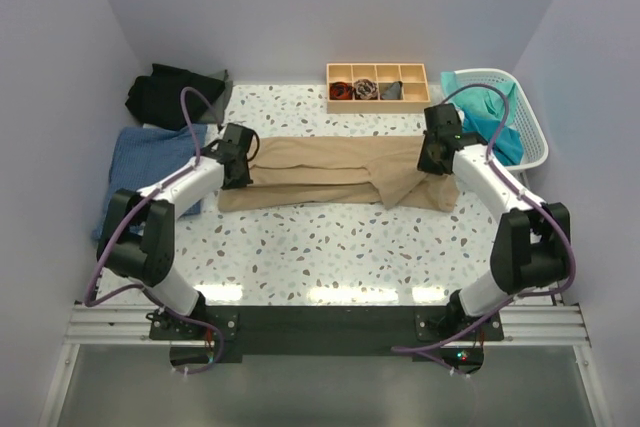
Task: Fold and stack the t-shirts
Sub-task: Fold the tshirt
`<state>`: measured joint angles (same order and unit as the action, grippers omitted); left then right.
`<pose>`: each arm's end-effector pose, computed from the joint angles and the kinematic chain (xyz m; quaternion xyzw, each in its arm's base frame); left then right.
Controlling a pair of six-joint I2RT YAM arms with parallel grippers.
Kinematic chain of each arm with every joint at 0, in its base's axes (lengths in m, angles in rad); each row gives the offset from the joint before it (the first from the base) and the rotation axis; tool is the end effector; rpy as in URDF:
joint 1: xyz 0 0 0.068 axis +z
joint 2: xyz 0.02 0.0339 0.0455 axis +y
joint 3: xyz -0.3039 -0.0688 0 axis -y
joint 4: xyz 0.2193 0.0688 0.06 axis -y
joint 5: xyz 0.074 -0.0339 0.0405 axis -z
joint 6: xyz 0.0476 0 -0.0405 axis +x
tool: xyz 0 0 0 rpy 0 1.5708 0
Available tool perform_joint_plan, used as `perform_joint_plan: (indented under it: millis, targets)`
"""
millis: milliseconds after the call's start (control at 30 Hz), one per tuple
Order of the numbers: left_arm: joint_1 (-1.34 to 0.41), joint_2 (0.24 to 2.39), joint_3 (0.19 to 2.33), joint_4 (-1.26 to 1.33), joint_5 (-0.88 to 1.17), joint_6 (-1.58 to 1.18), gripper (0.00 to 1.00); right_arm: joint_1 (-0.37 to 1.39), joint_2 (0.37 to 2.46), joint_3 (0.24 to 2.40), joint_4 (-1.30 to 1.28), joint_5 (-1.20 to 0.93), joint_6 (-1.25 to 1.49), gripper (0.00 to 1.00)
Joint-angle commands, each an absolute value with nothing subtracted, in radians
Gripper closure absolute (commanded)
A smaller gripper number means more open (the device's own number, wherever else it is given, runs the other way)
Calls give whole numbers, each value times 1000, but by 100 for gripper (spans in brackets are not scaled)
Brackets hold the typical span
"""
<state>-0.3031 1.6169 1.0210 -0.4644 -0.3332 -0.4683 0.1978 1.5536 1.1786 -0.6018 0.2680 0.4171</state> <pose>0.2980 -0.0769 0.2398 -0.1205 0.9475 0.0550 0.2911 0.3044 0.0482 0.2935 0.1426 0.9377 -0.0340 0.3151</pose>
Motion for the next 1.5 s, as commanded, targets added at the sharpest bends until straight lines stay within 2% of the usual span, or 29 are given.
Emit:
perform_joint_plan:
  millis: [0, 33, 67, 133, 167, 233, 400, 500, 633, 800, 967, 1167, 1333, 1433, 1467]
  targets:
    - [-296, 1667, 1100, -448, -344, -419, 100, 179, 1629, 1265, -569, 293, 374, 93]
    - [-296, 1677, 1110, -448, -348, -419, 99, 176, 1647, 1281, -560, 285, 373, 84]
    - [-296, 1686, 1117, -451, -354, -417, 84, 178, 1664, 1288, -549, 279, 373, 72]
    - [-296, 1716, 1140, -465, -399, -426, 58, 176, 1726, 1327, -526, 255, 354, 61]
    - [-296, 1727, 1149, -480, -417, -440, 2, 176, 1745, 1348, -529, 250, 345, 58]
    - [-296, 1744, 1184, -498, -452, -449, 0, 176, 1782, 1385, -554, 262, 347, 51]
    - [-298, 1686, 1197, -508, -476, -450, 0, 176, 1701, 1373, -560, 161, 344, 46]
    - [-311, 1632, 1157, -474, -425, -422, 0, 176, 1654, 1310, -571, 42, 357, 46]
    - [-325, 1586, 1109, -450, -361, -402, 0, 178, 1577, 1149, -537, -38, 390, 47]
    - [-328, 1552, 1056, -416, -305, -405, 0, 178, 1513, 1046, -470, -136, 437, 46]
    - [-328, 1569, 1049, -414, -276, -411, 0, 179, 1539, 960, -359, -265, 518, 48]
    - [-328, 1574, 1049, -420, -270, -414, 0, 179, 1594, 936, -273, -267, 538, 50]
    - [-328, 1595, 1054, -433, -273, -407, 0, 181, 1632, 948, -262, -264, 534, 53]
    - [-328, 1605, 1055, -434, -272, -407, 0, 181, 1641, 951, -265, -265, 529, 64]
    - [-328, 1603, 1055, -434, -272, -407, 0, 179, 1643, 953, -265, -267, 528, 76]
